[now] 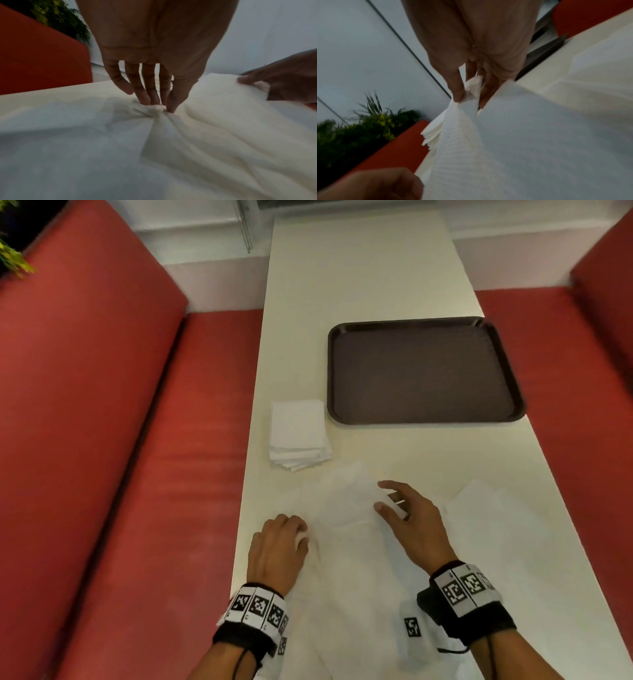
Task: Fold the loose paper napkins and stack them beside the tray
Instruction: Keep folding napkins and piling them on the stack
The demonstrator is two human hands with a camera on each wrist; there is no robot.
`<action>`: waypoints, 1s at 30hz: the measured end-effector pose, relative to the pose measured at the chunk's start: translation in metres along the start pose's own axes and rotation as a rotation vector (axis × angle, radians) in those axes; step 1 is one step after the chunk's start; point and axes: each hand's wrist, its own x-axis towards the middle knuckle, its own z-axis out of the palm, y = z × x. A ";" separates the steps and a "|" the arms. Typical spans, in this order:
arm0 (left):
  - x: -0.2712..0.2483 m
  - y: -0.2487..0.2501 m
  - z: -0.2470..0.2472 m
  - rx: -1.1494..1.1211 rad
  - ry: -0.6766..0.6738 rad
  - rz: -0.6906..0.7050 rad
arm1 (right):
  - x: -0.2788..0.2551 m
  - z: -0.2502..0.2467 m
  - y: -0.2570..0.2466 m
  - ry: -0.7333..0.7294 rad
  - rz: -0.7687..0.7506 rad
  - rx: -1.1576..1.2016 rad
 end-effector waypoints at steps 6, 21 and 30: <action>-0.012 0.016 -0.013 -0.085 0.150 -0.053 | -0.020 -0.035 -0.021 0.097 -0.152 0.140; -0.044 0.151 -0.125 -0.859 0.020 0.252 | -0.058 -0.127 -0.122 0.019 -0.352 0.330; -0.062 0.155 -0.124 -1.205 0.071 0.138 | -0.071 -0.125 -0.097 -0.146 -0.151 0.397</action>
